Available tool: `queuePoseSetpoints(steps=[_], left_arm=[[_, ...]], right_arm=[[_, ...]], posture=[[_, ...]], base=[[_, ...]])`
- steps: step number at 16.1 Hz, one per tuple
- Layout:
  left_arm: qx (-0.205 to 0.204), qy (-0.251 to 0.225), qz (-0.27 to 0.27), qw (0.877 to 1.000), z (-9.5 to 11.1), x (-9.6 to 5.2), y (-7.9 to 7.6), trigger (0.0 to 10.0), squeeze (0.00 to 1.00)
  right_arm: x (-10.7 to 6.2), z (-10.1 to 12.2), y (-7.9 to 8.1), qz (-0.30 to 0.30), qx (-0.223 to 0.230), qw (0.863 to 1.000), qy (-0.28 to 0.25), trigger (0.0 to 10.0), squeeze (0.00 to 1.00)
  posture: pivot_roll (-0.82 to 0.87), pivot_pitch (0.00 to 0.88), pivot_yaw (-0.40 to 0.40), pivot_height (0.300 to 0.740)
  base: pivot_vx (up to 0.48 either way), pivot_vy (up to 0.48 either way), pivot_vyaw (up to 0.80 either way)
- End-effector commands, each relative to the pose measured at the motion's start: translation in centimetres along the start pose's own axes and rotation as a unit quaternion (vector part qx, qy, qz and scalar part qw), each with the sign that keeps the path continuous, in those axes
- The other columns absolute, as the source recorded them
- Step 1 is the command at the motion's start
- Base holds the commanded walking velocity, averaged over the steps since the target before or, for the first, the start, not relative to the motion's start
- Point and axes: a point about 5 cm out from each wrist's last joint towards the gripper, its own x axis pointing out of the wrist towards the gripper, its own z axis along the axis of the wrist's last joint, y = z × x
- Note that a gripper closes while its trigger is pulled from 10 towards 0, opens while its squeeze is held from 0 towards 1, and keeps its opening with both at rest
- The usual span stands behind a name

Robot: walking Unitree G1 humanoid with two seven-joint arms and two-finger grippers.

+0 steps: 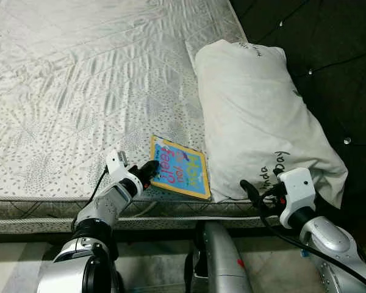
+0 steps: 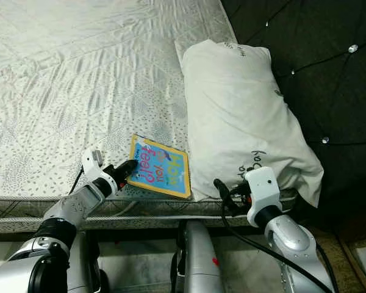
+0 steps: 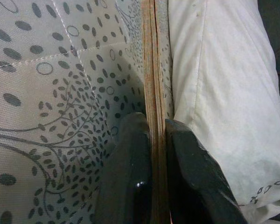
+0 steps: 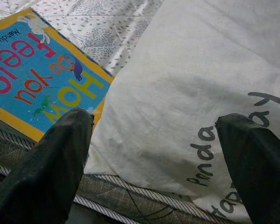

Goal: Clean up the room

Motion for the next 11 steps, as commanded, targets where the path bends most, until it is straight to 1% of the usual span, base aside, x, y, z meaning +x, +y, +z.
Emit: queuePoseSetpoints(steps=[1,11], left_arm=[[0.003,0.013,-0.003,1.0,-0.57,0.21,-0.24,0.0,0.0],[0.003,0.013,-0.003,1.0,-0.57,0.21,-0.24,0.0,0.0]], right_arm=[[-0.33,0.34,-0.44,-0.007,-0.006,1.0,-0.003,10.0,0.0],[-0.33,0.34,-0.44,-0.007,-0.006,1.0,-0.003,10.0,0.0]], posture=[[-0.23,0.224,-0.14,0.572],[-0.23,0.224,-0.14,0.572]], base=[[0.0,0.0,0.0],[0.0,0.0,0.0]])
